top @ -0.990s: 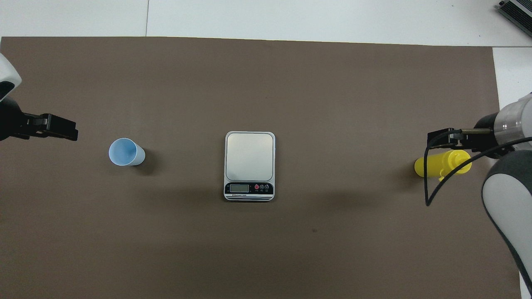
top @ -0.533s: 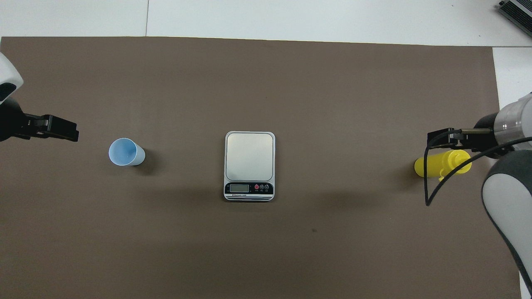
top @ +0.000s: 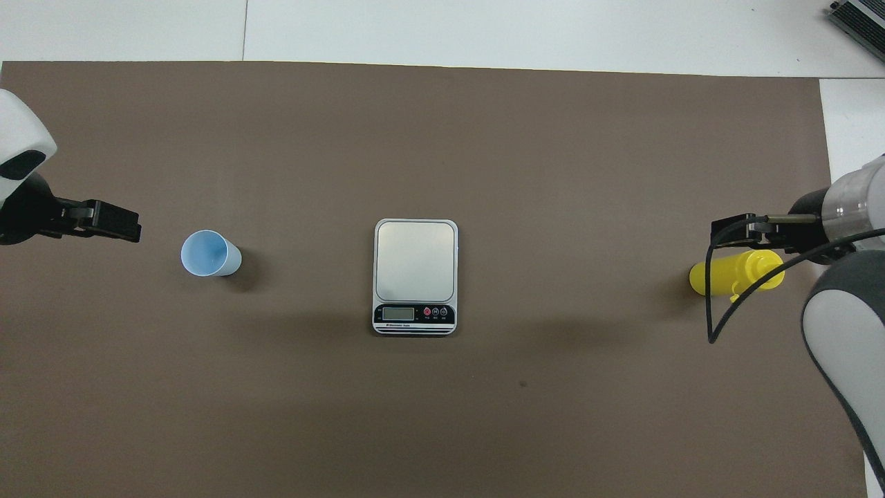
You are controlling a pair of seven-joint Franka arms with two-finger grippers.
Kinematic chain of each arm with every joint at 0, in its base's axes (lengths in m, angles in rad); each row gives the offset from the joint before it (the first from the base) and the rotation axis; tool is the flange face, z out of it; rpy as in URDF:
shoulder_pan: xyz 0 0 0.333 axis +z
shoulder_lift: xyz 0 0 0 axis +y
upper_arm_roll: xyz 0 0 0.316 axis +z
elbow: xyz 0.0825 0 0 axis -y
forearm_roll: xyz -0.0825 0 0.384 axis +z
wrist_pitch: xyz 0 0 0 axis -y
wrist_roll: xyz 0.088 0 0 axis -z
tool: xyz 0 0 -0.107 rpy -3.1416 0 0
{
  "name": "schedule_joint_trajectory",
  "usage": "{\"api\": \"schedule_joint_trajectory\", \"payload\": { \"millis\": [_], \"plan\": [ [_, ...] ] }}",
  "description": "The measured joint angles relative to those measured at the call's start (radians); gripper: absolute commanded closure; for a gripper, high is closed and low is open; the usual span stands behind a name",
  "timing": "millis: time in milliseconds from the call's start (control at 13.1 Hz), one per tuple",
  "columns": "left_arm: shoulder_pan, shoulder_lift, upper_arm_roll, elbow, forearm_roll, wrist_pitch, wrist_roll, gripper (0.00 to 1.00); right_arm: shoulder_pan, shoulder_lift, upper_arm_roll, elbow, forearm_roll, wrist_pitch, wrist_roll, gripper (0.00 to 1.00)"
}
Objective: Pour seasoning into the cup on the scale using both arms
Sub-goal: 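Move the left gripper toward the light-blue cup, then grasp the light-blue cup with the left gripper and lift it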
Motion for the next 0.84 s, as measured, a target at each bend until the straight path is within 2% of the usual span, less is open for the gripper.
{"api": "schedule_joint_trajectory", "payload": {
  "millis": [381, 837],
  "plan": [
    [0.001, 0.019, 0.002, -0.058, 0.000, 0.108, 0.000, 0.00, 0.000, 0.000, 0.000, 0.000, 0.000, 0.000, 0.000, 0.00],
    [0.025, 0.031, 0.010, -0.315, 0.000, 0.404, -0.084, 0.00, 0.000, 0.000, 0.000, 0.000, 0.000, 0.000, 0.000, 0.00]
  ]
}}
